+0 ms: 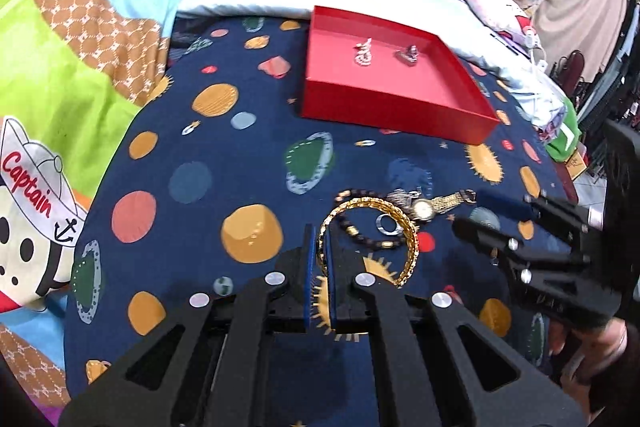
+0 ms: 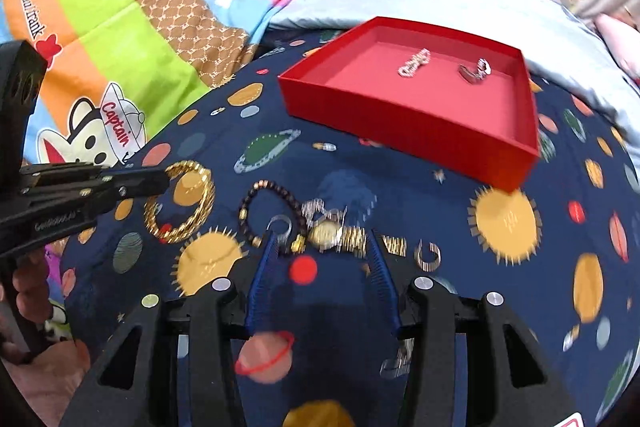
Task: Organize jewelry
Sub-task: 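Grasp the gold bangle with the left gripper while the right gripper grasps the gold watch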
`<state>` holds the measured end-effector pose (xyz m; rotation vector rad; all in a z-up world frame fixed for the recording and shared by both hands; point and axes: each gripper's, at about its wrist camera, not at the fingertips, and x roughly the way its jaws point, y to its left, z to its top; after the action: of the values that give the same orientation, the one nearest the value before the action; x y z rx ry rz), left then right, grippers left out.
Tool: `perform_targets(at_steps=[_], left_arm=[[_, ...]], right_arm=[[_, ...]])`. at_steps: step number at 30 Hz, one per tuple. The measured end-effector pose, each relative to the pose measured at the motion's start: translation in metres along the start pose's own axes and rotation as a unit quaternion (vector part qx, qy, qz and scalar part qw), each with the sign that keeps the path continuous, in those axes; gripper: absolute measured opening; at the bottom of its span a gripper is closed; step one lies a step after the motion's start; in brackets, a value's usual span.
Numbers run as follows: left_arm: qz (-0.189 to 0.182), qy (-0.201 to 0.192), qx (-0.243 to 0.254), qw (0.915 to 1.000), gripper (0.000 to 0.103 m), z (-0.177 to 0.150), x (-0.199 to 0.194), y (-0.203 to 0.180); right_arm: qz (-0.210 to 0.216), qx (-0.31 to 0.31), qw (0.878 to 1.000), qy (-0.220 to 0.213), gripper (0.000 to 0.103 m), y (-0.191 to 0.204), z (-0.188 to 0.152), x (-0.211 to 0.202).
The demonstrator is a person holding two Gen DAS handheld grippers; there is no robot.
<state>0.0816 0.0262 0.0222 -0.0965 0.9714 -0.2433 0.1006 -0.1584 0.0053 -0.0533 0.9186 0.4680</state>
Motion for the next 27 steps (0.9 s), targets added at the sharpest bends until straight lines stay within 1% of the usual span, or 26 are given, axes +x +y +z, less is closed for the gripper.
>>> perform_targets(at_steps=[3,9,12,15,17,20,21,23,24,25,27], left_arm=[[0.008,0.007,-0.003,0.9999,0.004,-0.001,0.006,0.007],[0.008,0.015,-0.009,0.9998,0.004,-0.001,0.013,0.015],[0.006,0.017,-0.008,0.9998,0.004,0.000,0.014,0.015],[0.003,0.018,-0.007,0.9998,0.004,0.000,0.015,0.014],[0.002,0.018,-0.008,0.9998,0.005,0.000,0.015,0.013],[0.001,0.018,-0.009,0.9998,0.005,0.001,0.015,0.013],[0.001,0.017,-0.009,0.9998,0.005,0.001,0.015,0.012],[0.000,0.017,-0.009,0.9998,0.005,0.000,0.015,0.011],[-0.001,0.018,-0.008,0.9998,0.005,0.000,0.015,0.010],[-0.001,0.018,-0.007,0.9998,0.005,0.000,0.016,0.009],[-0.003,0.020,-0.005,0.9998,0.005,-0.001,0.017,0.007]], right_arm=[[0.015,-0.019,1.000,0.011,0.055,-0.003,0.007,0.013],[0.043,-0.069,0.995,0.057,0.056,-0.011,0.014,0.035],[0.055,-0.082,0.992,0.076,0.056,-0.013,0.013,0.042],[0.055,-0.094,0.989,0.096,0.056,-0.014,0.009,0.046],[0.057,-0.098,0.988,0.101,0.056,-0.013,0.005,0.045],[0.056,-0.097,0.988,0.106,0.050,-0.008,-0.001,0.041],[0.050,-0.090,0.989,0.105,0.046,-0.007,-0.005,0.039],[0.038,-0.076,0.991,0.102,0.036,-0.006,-0.007,0.036],[0.028,-0.064,0.993,0.100,0.027,-0.005,-0.009,0.034],[0.021,-0.053,0.994,0.098,0.021,-0.006,-0.010,0.034],[0.009,-0.025,0.996,0.089,0.016,-0.009,-0.009,0.034]])
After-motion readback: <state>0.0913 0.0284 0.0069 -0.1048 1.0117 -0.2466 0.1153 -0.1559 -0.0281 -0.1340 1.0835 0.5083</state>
